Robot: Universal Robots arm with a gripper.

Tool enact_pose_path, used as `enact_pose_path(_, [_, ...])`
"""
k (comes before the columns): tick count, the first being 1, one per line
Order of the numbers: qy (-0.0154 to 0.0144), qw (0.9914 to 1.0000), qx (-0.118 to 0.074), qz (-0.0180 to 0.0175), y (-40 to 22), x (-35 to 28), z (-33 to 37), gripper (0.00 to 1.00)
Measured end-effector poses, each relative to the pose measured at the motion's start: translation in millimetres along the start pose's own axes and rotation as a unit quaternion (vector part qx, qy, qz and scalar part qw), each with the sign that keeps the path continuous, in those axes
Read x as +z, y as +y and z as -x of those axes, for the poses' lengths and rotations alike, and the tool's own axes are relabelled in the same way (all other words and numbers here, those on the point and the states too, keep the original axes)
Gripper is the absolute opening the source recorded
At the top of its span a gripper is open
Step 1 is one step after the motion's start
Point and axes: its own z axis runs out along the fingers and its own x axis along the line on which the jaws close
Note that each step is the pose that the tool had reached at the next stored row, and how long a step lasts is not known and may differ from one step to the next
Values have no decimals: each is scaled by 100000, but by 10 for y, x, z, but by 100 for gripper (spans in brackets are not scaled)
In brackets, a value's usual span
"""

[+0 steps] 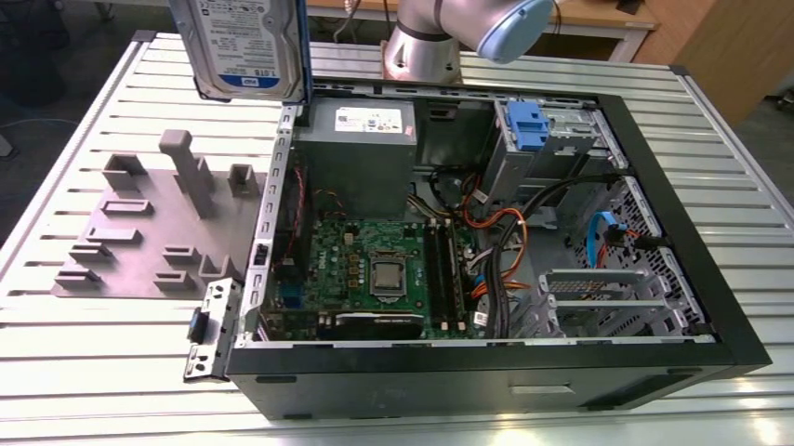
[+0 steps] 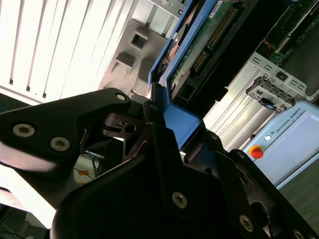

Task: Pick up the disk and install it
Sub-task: 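Pick up the disk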

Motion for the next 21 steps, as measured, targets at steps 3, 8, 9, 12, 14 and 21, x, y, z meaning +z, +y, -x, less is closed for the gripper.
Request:
enact_pose_path(3, [3, 100000, -2, 3, -3, 0, 0, 37])
enact_pose_path(8, [55, 100000, -5, 1, -5, 0, -29, 37])
enact_pose_path(9, [58, 100000, -1, -2, -5, 2, -45, 37])
enact_pose_path(12, [64, 100000, 1, 1, -8, 6, -98, 37])
enact_pose_path(14, [64, 100000, 0, -5, -9, 10, -132, 37])
enact_pose_path(21, [72, 100000, -3, -4, -29, 13, -152, 37])
